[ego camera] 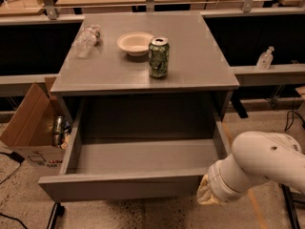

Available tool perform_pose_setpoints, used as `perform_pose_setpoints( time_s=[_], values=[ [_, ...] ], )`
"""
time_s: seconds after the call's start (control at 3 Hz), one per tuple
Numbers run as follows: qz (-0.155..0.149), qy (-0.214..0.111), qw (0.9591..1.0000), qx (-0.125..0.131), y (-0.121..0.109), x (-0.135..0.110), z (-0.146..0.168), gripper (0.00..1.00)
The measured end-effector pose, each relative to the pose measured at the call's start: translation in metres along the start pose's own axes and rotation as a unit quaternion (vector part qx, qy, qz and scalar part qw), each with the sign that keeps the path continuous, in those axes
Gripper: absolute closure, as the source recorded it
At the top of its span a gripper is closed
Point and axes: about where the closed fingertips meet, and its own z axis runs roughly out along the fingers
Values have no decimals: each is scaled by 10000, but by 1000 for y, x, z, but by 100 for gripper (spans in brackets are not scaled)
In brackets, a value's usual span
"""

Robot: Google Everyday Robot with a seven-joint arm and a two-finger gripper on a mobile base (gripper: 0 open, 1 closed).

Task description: Close top drawer

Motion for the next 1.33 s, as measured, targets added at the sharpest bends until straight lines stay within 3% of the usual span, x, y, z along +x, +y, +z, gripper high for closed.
perform_pose_setpoints(
  time_s=[0.33,0.67,1.33],
  values=[
    [-137,12,9997,186,-12,-5,7,100],
    [-509,-11,9973,522,-38,-21,16,100],
    [-605,146,9968,498,-51,-17,25,100]
  ],
)
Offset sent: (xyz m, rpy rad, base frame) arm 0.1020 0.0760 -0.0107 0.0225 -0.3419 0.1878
